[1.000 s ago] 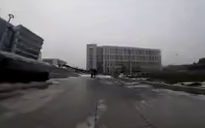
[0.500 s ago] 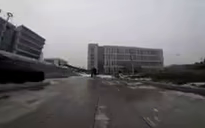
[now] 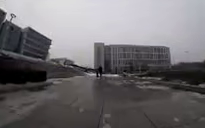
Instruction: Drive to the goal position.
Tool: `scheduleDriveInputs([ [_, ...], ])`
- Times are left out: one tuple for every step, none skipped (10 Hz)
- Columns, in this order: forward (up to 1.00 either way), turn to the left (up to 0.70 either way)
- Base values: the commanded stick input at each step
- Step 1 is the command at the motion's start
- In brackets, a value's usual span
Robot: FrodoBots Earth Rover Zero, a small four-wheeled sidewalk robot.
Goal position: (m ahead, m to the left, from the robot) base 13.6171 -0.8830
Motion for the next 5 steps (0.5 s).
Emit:
scheduleDriveInputs([
  [1.00, 0.27],
  [1.00, 0.27],
  [1.00, 0.27],
  [1.00, 0.27],
  [1.00, 0.27],
])
